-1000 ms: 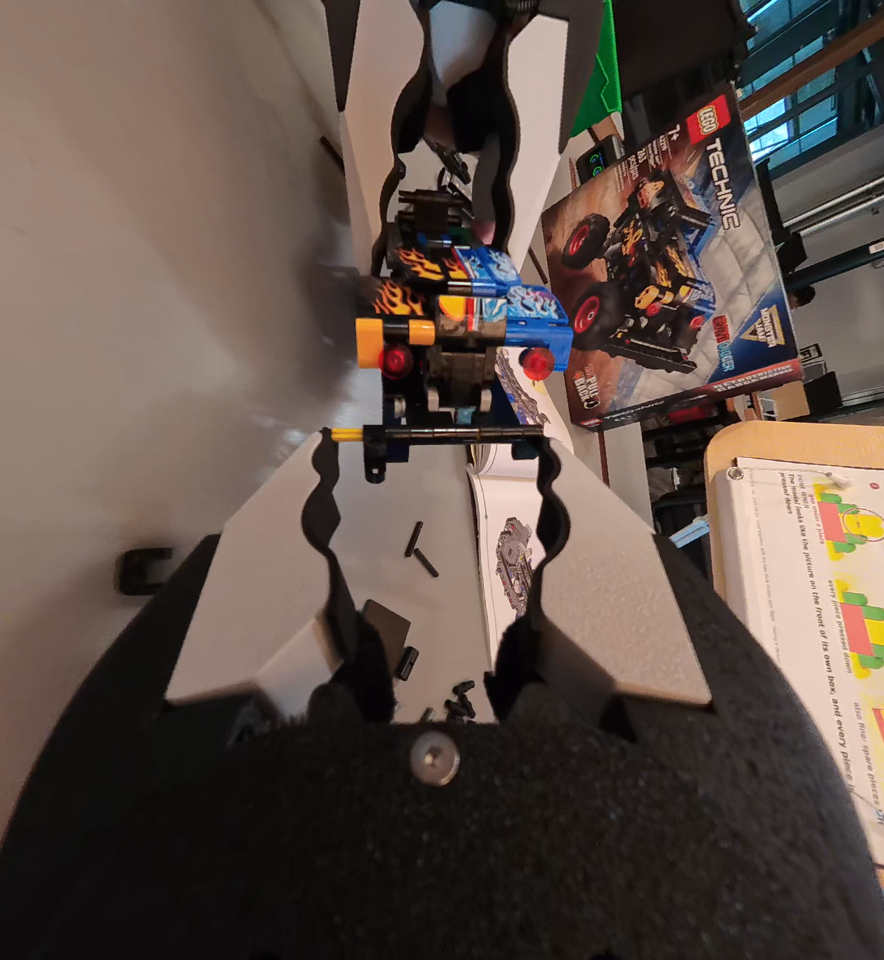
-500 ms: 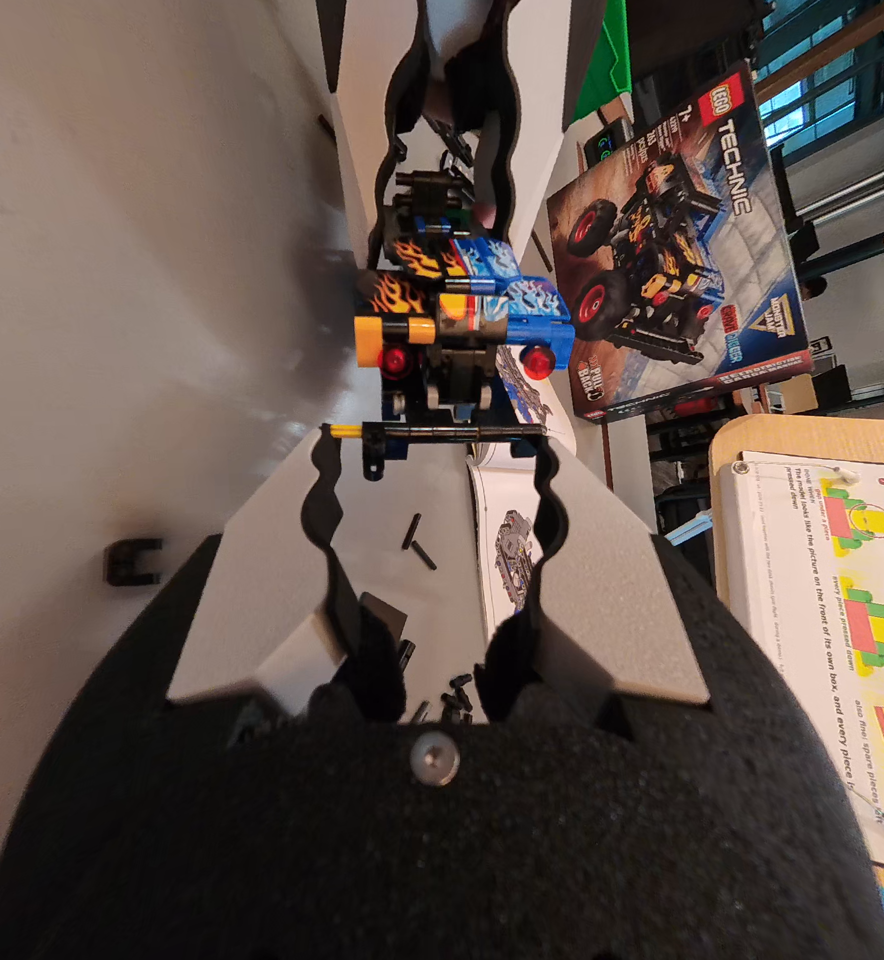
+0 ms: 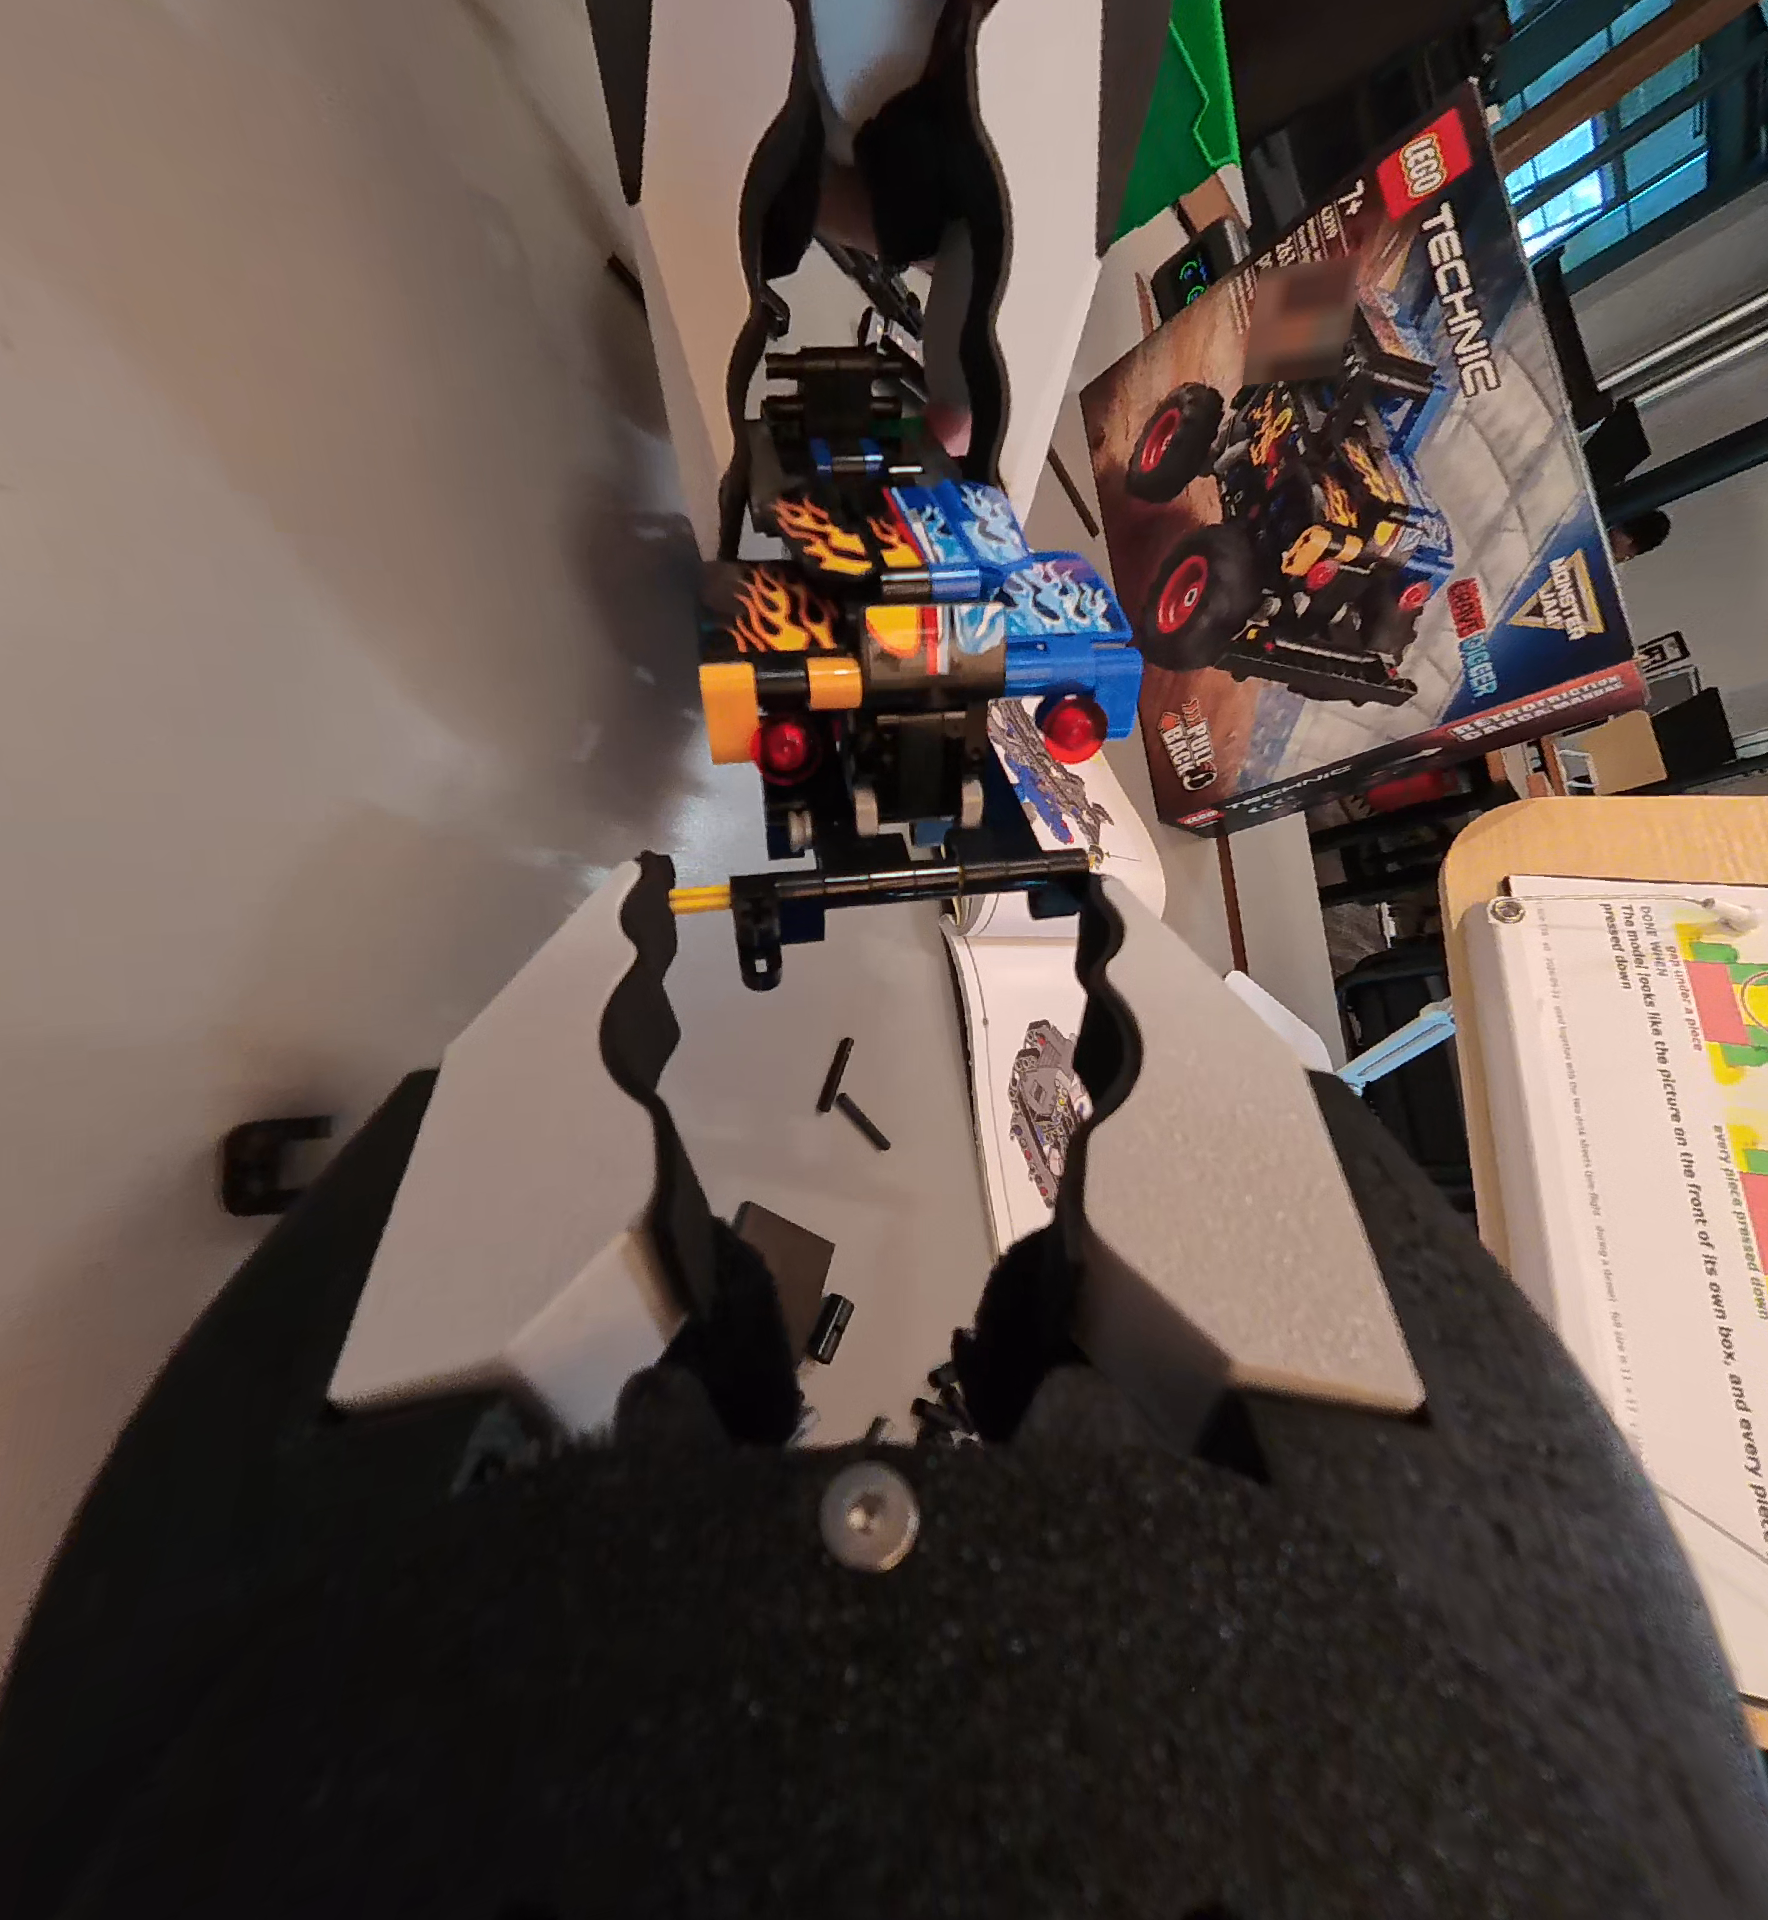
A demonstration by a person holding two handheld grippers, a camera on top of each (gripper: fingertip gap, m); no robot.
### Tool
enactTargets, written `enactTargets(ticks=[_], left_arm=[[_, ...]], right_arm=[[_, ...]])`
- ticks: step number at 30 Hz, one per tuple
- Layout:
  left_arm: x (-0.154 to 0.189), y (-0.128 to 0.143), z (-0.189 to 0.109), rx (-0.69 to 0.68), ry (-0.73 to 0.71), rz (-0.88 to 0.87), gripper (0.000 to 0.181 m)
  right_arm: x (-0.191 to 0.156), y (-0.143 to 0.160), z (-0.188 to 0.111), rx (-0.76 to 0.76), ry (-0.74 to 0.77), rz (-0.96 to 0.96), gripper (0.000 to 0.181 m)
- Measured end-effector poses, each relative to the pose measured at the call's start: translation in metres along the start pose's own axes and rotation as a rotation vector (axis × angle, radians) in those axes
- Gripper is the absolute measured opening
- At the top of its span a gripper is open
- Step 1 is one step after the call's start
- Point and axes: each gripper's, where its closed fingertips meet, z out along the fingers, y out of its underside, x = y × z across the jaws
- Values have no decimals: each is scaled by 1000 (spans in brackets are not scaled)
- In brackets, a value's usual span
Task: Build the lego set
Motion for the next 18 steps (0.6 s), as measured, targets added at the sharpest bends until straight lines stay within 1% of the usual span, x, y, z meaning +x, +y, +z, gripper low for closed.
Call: enactTargets(ticks=[6,18], left_arm=[[0,-1,1,1,-5,1,54],[0,0,2,-20,-19,18,54]], right_arm=[[1,1,-1,4,-11,-4,77],[0,5,1,-35,0,-27,76]])
